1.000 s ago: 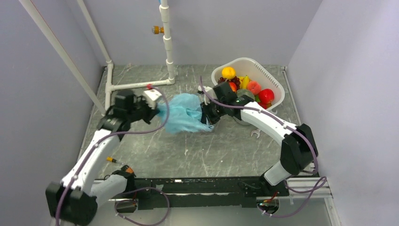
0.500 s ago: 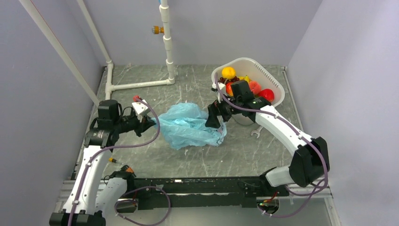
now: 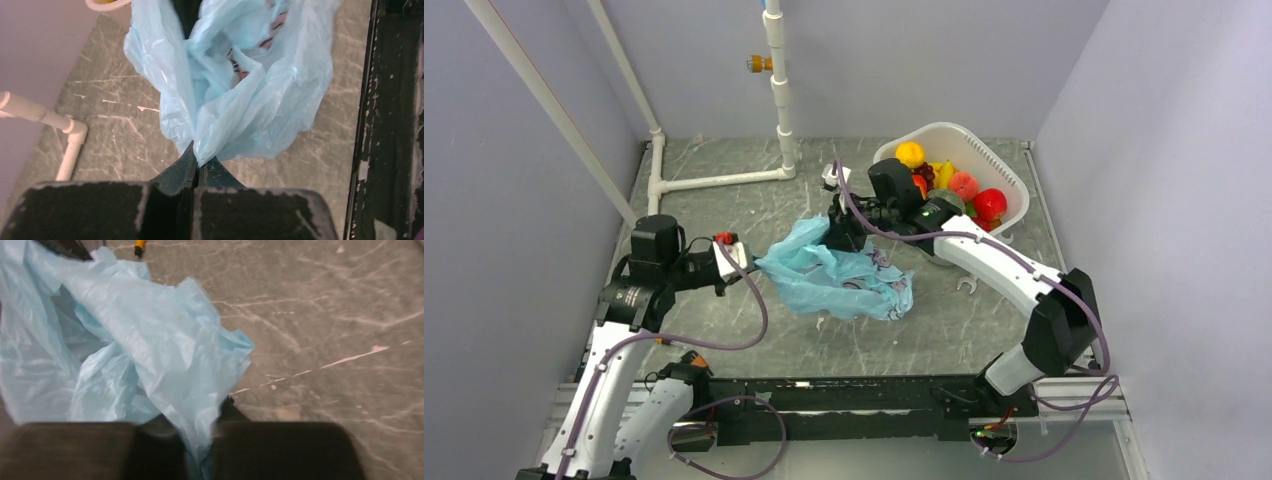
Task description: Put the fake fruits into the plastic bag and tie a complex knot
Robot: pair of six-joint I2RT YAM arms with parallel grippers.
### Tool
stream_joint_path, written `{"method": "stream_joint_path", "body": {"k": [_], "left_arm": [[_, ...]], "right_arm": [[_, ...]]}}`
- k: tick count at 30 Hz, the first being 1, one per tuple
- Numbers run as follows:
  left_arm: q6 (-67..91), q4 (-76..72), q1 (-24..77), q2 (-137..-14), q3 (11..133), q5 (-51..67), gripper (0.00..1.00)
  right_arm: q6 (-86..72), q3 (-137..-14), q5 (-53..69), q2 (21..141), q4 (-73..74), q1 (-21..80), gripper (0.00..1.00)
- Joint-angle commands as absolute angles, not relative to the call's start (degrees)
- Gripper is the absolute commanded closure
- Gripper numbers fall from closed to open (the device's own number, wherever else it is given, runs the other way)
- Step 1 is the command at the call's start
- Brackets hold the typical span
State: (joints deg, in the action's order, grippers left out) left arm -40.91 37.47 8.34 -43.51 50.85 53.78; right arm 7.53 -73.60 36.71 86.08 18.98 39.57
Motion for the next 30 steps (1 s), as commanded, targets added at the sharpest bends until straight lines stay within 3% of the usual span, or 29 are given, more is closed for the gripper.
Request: {"method": "stream_joint_path", "body": {"k": [1,4,7,10,15,16,17,24,30], "left_arm": [[-60.0,46.6,10.0,-40.1,52.0,49.8,1.0],[-76.3,52.3,9.8,-32.3,44.7,41.7,1.0],[-78.7,47.8,9.8,-22.1,36.4,37.6,0.98],[-72.5,48.8,9.8,-20.3,37.0,38.2,0.73],[-44.0,55.3,9.2,-34.0,59.1,38.7,0.35],[-40.6,57.0,8.9,-36.9,63.8,41.9,0.07],[-36.4,57.3,8.9,-40.3,67.8,45.0,0.01],[-16.6,51.2,10.1,-56.2,80.7,59.0,0.01],[-7.9,39.3,19.3,-59.5,74.2,56.3,0.01]], "right_arm": [[5.4,-76.5,38.0,86.7,16.9,36.2,1.0],[2.0,-76.3,38.5,84.8,16.3,30.0,1.0],[0.9,-76.6,37.7,83.2,15.1,28.3,1.0],[-2.3,-76.6,40.0,82.7,13.0,28.7,1.0],[6.4,-70.8,38.2,77.3,9.2,32.2,1.0],[9.2,-69.2,37.6,75.9,8.6,33.3,1.0],[12.2,-67.3,36.5,74.2,8.0,34.5,1.0],[28.9,-60.1,33.9,68.7,0.7,42.8,1.0],[33.3,-58.3,31.7,68.3,-5.5,48.4,1.0]]}}
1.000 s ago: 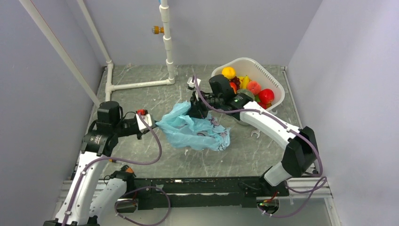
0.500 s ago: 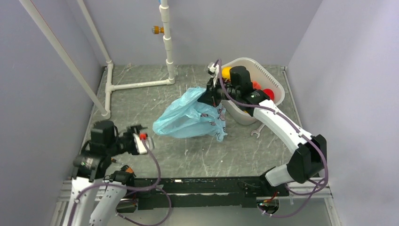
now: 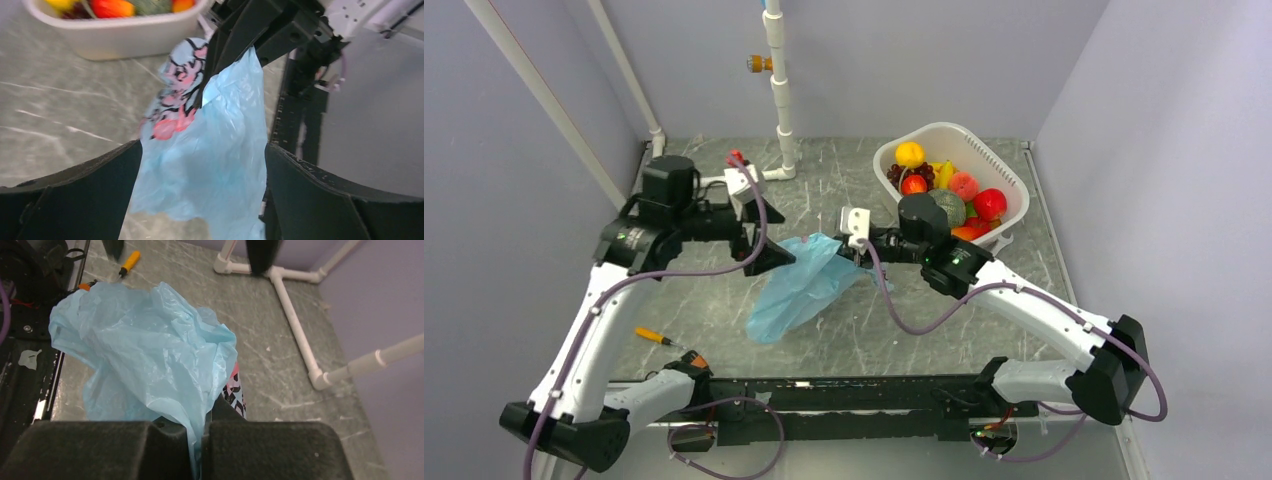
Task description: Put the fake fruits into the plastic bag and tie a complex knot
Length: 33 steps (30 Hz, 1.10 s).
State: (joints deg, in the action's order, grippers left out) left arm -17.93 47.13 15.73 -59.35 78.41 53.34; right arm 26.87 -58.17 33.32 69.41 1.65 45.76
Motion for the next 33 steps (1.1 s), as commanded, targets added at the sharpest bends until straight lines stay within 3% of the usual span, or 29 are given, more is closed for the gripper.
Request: {"method": "stream_joint_path", "body": {"k": [1,3,6,7,9,10,14,17,22,23,27,28,33], "left_arm": [[-6.7,37.8,19.4,-59.6,72.7,55.8,0.01],[-6.2,36.1,19.7,-59.9,70.7,54.5,0.01],[-7.4,36.8,21.1,-60.8,70.4,58.0,0.26],[-7.8,37.9,21.2,-61.2,70.9,59.3,0.42],[-9.3,41.3,20.9,-61.3,71.9,63.5,0.86],[-10.0,42.3,20.1,-60.5,72.0,64.8,1.0],[-6.9,34.5,12.4,-51.5,68.9,64.5,1.0],[-6.5,31.8,5.8,-46.9,68.8,64.4,1.0],[-10.7,34.2,4.9,-46.0,72.3,62.4,1.0],[-12.2,33.4,4.9,-45.6,71.7,61.3,1.0],[-20.6,37.1,5.6,-47.2,71.7,57.8,1.0],[-23.1,39.3,6.1,-48.3,72.7,57.3,1.0],[-25.7,37.5,11.2,-48.9,71.1,50.3,1.0]], "right_arm": [[33.9,-58.6,31.9,68.2,-5.3,49.1,1.0],[35.8,-57.6,31.8,67.1,-5.8,50.7,1.0],[37.3,-56.0,29.3,65.7,-6.7,52.1,0.99],[37.7,-55.8,28.7,65.4,-6.0,52.1,0.98],[38.9,-54.4,27.4,64.6,-5.4,52.0,0.94],[39.3,-53.5,26.9,64.0,-5.1,52.0,0.91],[41.1,-50.2,23.8,62.4,-0.4,50.2,0.8],[42.8,-44.5,24.5,60.9,2.6,45.1,0.79],[46.1,-40.4,26.3,59.8,6.3,40.0,0.75],[45.1,-42.0,27.3,59.6,8.9,40.0,0.66],[35.6,-55.2,33.4,60.9,17.1,40.8,0.06],[32.9,-59.3,34.4,61.9,18.8,41.3,0.01],[22.0,-74.1,35.9,66.6,22.4,41.6,0.0]]}}
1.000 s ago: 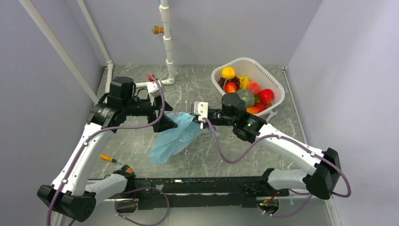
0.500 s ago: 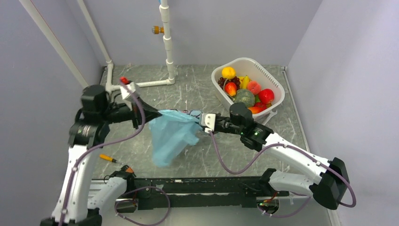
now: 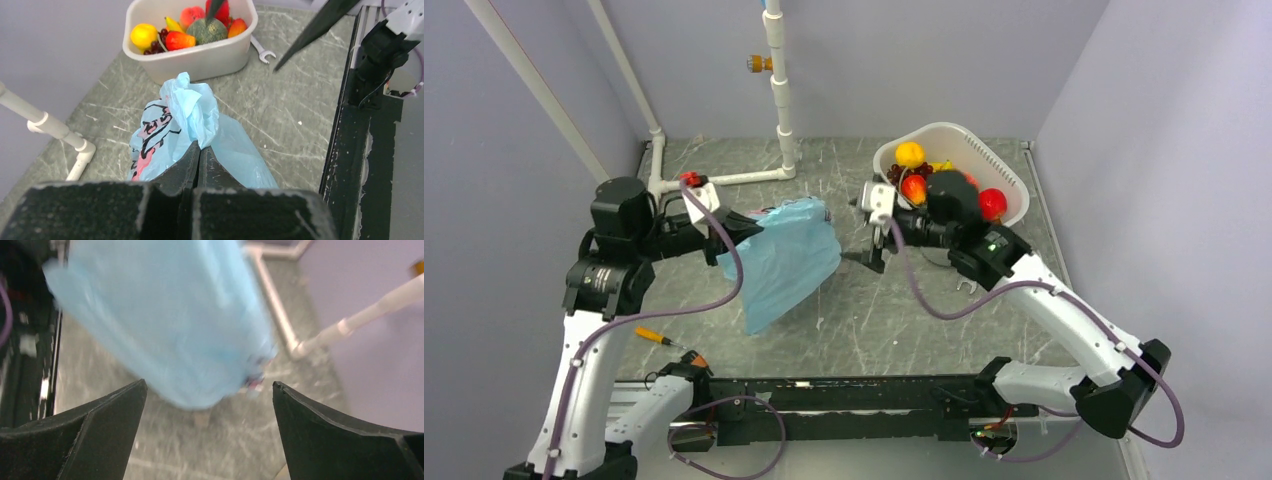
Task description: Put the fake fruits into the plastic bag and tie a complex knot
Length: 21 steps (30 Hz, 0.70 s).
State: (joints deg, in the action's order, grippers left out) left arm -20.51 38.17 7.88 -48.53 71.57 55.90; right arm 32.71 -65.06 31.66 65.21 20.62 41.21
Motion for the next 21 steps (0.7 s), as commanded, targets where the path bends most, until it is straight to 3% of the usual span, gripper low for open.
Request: {"method": "stream_joint_path", "body": {"k": [1,6,10,12,15,17,19,20,21], "left_arm": [[-25.6,37.0,12.9,-48.6,70.5,49.3,1.0],[-25.1,34.5,21.4,-47.8,67.2,46.2,1.0],[-25.6,33.4,25.0,-48.0,67.8,44.2,1.0],[-26.8,34.3,25.1,-47.8,68.9,44.6,1.0],[-30.1,37.1,25.2,-45.4,69.6,46.3,1.0],[-34.8,43.2,25.3,-43.9,70.5,48.7,1.0],[-38.2,51.8,25.5,-44.1,72.2,51.8,1.0],[-36.4,54.6,25.5,-44.6,73.0,51.1,0.94],[-33.3,56.1,25.4,-45.6,74.1,48.5,0.8]], "right_arm": [[19.5,-75.1,35.2,67.6,20.6,42.3,0.0],[12.4,-77.9,30.8,75.7,11.8,49.7,0.0],[17.0,-76.0,30.1,80.4,11.1,51.9,0.03],[21.0,-72.3,28.6,80.9,11.7,51.9,0.16],[27.8,-64.6,24.8,78.3,8.9,51.9,0.59],[32.2,-60.5,22.9,74.7,5.3,51.9,0.97],[37.2,-56.6,22.1,71.0,-0.5,52.0,1.0],[40.4,-54.9,22.6,69.4,-3.3,52.1,1.0],[45.1,-53.3,23.5,68.1,-5.8,52.2,1.0]]}}
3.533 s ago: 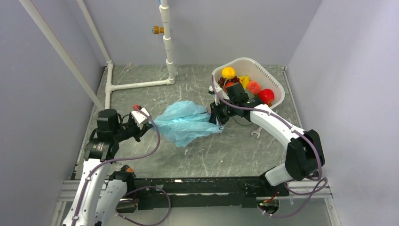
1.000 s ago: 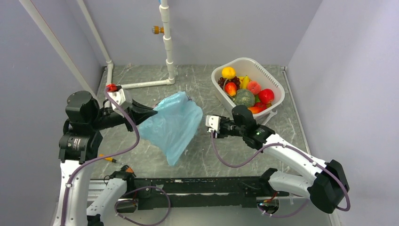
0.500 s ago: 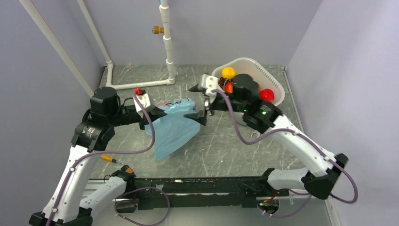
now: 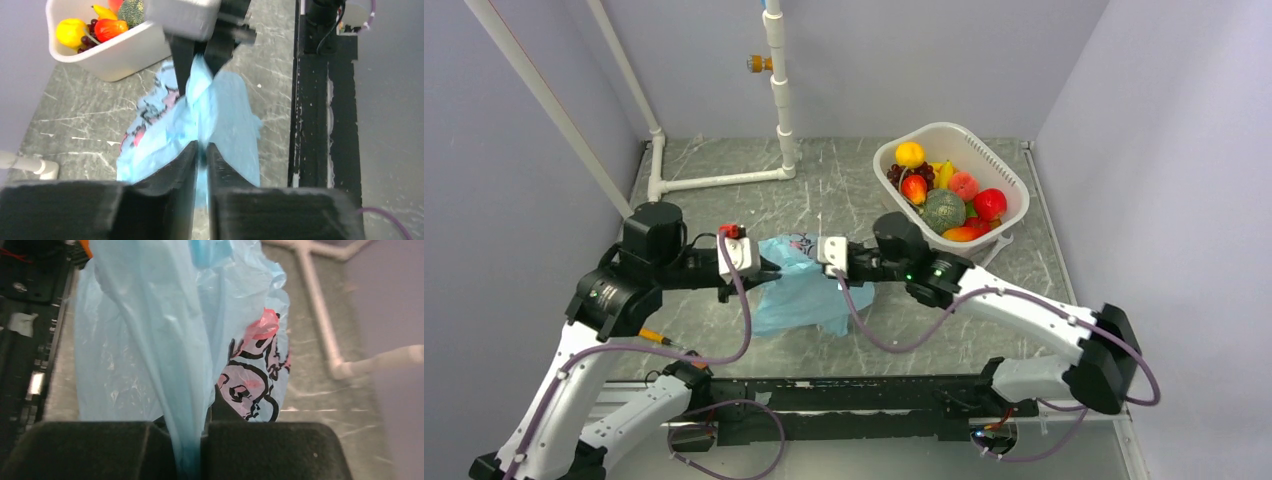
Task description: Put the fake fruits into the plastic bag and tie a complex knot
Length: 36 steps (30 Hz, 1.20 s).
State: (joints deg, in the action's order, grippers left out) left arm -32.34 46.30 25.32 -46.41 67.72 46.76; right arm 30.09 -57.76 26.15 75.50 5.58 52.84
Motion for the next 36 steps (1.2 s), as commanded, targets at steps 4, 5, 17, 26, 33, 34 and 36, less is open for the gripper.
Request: {"method": "stream_joint_path", "body": {"k": [4,5,17,26,33,34,36], "left_arm": [[-16.9,47.9,12.6,-45.8,75.8,50.7,0.03],[-11.4,44.4,6.9,-45.8,75.3,53.3,0.01],[-13.0,55.9,7.6,-61.9,81.4,59.8,0.01],[4.7,38.3,12.8,-56.2,62.0,65.7,0.18],[6.3,41.2,-5.6,-52.9,64.3,76.0,1.0],[6.6,41.1,-9.1,-52.4,64.9,76.4,1.0],[8.7,39.9,-13.8,-51.6,65.9,75.8,1.0]], "right_arm": [[61.6,-47.5,30.3,62.9,-8.3,52.3,1.0],[66.0,-45.5,32.0,61.3,-9.1,52.4,1.0],[84.3,-34.6,39.6,56.4,-19.5,53.6,1.0],[83.6,-33.3,35.8,56.1,-22.5,54.9,1.0],[82.9,-27.0,33.0,45.1,-14.2,49.1,1.0],[83.1,-26.1,33.9,43.1,-10.5,47.2,1.0],[81.6,-24.5,34.7,40.1,-7.2,44.3,0.94]]}}
